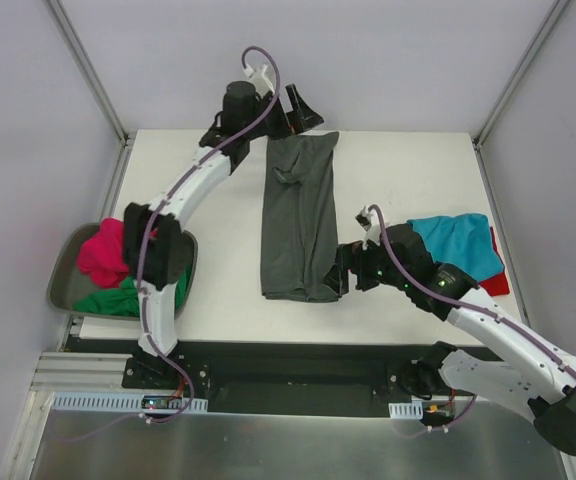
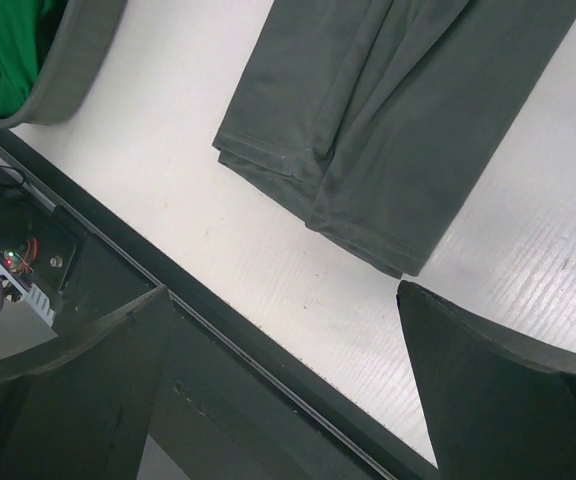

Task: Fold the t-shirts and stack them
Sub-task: Rotate the tshirt 90 degrees

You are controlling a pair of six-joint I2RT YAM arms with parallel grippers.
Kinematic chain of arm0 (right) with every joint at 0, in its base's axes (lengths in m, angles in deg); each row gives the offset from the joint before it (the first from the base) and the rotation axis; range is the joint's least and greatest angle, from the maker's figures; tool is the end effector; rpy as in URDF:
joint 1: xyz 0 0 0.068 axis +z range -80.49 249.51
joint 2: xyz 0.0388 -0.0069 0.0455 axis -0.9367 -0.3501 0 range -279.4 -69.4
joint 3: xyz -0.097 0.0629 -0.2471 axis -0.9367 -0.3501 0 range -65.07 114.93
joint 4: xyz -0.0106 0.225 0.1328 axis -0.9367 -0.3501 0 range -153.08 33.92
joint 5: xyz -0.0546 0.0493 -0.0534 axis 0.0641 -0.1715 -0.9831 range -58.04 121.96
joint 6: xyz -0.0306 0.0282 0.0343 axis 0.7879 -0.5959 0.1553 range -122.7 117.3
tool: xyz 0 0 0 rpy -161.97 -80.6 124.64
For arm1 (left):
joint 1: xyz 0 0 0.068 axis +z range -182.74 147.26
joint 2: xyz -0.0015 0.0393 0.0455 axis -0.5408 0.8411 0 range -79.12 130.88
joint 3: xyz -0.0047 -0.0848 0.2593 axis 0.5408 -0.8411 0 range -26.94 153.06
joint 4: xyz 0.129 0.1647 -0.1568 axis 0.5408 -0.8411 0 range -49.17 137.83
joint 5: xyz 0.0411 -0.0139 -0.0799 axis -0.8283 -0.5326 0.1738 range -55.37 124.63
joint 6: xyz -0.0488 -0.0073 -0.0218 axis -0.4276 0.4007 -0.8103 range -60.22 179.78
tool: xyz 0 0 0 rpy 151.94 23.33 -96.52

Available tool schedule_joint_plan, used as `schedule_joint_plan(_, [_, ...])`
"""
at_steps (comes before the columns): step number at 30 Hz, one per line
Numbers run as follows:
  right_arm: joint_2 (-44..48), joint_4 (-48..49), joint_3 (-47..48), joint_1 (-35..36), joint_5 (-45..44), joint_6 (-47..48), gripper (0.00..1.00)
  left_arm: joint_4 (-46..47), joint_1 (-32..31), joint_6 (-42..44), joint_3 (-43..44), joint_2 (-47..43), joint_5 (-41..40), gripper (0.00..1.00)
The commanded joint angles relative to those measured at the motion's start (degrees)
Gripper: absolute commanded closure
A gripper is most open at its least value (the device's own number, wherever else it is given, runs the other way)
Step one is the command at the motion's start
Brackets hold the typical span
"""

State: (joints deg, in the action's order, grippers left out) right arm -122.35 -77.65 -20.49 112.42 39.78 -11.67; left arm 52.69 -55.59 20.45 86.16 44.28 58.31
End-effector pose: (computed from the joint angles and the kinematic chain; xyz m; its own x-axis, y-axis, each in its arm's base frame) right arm 0.1481 0.1444 0.2934 -0.4797 -0.2350 -0.8453 -0.6945 0.6905 0.2022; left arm 0.4766 -0.2164 0.3390 -0.5264 -0.4079 -0.7460 0.5047 0.5561 -0.6603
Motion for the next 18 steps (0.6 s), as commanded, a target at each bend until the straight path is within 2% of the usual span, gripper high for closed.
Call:
schedule_joint_plan(1, [2.9,-1.2,-1.7,0.2,-1.3,-2.4,0.04,-1.7,-0.2,10.6,-15.8,-17.3,2.6,0.01])
schedule_joint_plan(7, [5.7,2.2,-3.7,-0.1,-6.0,-2.0,0.04,-4.7,-0.2,9.9,-40.6,-34.0,0.2,0.01])
schedule_joint_plan(10, [2.0,3.1,-0.1,-0.5,-9.5,1.0,0.04,-4.7,-0.5,7.4,-55.6,-42.5,-3.5,0.01])
schedule_joint_plan(13, [-6.3,2.1,7.3,-2.0,-11.0,3.3,0.04,-4.7,-0.7,3.0,-68.2,-49.8,-8.2,0.01])
schedule_joint_plan(14, [-11.7,0.7,11.1,-2.6,-13.1,2.7,0.04,-4.7,-0.7,1.9,-73.0,-52.7,-9.5,0.01])
schedule_joint_plan(16, [-19.1,-2.0,18.9,-3.0,-17.1,2.6,0.04,-6.0,-0.7,0.0,-77.3,-56.7,-12.8,0.01])
schedule_joint_plan(18, [-30.2,-4.8,28.3,-3.2,-21.1,4.0,0.04,-7.5,-0.7,-2.0,-81.3,-62.4,-16.6,0.01])
